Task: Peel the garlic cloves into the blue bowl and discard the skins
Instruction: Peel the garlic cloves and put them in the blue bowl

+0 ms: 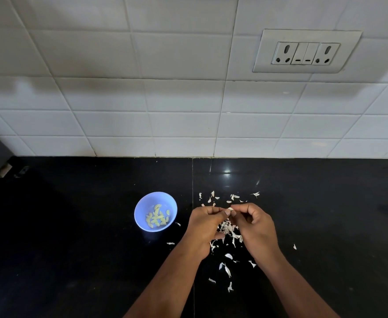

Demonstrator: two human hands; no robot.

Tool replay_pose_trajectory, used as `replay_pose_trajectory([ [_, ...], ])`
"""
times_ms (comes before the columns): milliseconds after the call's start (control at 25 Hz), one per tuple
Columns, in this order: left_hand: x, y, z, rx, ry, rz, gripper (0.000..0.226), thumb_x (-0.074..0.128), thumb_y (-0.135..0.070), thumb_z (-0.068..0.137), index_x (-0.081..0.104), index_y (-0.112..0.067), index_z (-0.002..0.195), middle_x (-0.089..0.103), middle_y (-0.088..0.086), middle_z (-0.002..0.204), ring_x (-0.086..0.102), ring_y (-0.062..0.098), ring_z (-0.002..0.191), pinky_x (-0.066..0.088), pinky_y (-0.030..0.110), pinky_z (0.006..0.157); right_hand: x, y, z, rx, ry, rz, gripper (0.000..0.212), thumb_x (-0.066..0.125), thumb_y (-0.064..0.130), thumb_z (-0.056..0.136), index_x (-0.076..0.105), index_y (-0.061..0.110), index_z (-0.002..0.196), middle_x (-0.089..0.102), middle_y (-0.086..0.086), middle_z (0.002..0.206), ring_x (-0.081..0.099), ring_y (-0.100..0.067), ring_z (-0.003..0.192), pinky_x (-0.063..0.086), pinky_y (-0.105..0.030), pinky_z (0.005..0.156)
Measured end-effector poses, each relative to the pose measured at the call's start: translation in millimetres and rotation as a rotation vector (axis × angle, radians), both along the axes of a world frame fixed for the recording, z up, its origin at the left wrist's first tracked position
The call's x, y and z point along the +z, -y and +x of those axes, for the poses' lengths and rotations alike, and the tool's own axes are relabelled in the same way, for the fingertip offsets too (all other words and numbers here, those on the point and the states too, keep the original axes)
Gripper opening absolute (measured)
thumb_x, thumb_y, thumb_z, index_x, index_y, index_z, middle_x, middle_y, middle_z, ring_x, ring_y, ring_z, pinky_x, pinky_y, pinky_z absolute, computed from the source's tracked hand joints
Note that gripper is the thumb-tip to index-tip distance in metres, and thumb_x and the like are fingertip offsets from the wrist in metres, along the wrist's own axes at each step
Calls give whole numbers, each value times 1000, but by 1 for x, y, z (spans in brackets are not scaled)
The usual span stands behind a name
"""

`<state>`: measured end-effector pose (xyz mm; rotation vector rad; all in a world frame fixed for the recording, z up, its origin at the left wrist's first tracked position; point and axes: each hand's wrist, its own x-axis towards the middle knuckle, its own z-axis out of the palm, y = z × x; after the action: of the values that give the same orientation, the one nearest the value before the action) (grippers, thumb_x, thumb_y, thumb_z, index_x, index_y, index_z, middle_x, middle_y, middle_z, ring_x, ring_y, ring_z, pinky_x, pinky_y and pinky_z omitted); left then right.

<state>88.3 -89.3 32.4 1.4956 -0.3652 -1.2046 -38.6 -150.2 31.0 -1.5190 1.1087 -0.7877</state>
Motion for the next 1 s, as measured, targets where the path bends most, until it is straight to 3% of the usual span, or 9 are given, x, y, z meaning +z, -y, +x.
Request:
replay_pose_trajectory([
  [120,-1,-4,2,-41,-344,-177,15,72,-20,96,79,-8,102,69,6,93,68,13,88,62,40,78,13,1,3,60,227,225,13,69,4,97,78,10,103,78,-12,90,75,-20,81,62,-31,80],
  [240,-4,-4,4,-61,-487,-244,16,68,-18,94,79,-10,102,65,9,102,58,14,82,59,39,85,20,3,2,185,230,251,15,69,4,97,79,13,103,78,-13,94,73,-20,81,60,-30,80],
  [360,-6,-1,9,-32,-426,-185,19,74,-21,85,83,-16,101,71,6,106,63,17,100,58,40,86,20,3,2,177,92,85,16,72,5,95,79,19,98,78,-1,96,74,-12,85,57,-22,78],
  [480,-5,-2,15,-15,-266,-112,18,75,-22,89,82,-16,104,74,1,108,62,19,116,58,37,80,15,4,4,194,-23,-76,14,74,12,95,77,25,98,77,8,97,73,-9,93,58,-23,82],
  [680,-4,-8,26,-92,-319,-90,29,87,-32,83,78,-19,107,73,3,111,65,20,116,61,44,85,21,11,5,204,121,92,12,73,5,94,77,14,101,77,-10,94,74,-21,85,60,-30,81],
  [880,-5,-7,31,-205,-379,-199,30,87,-26,82,76,-14,107,72,4,108,65,20,112,54,53,101,23,19,1,336,251,315,15,77,15,85,79,10,99,73,-14,90,69,-24,82,59,-36,82],
  [1000,-6,-4,29,-195,-367,-228,32,79,-23,87,77,-8,116,74,3,108,67,18,107,53,48,102,21,21,2,336,241,285,11,76,12,87,79,10,98,74,-12,89,69,-22,81,59,-32,81],
])
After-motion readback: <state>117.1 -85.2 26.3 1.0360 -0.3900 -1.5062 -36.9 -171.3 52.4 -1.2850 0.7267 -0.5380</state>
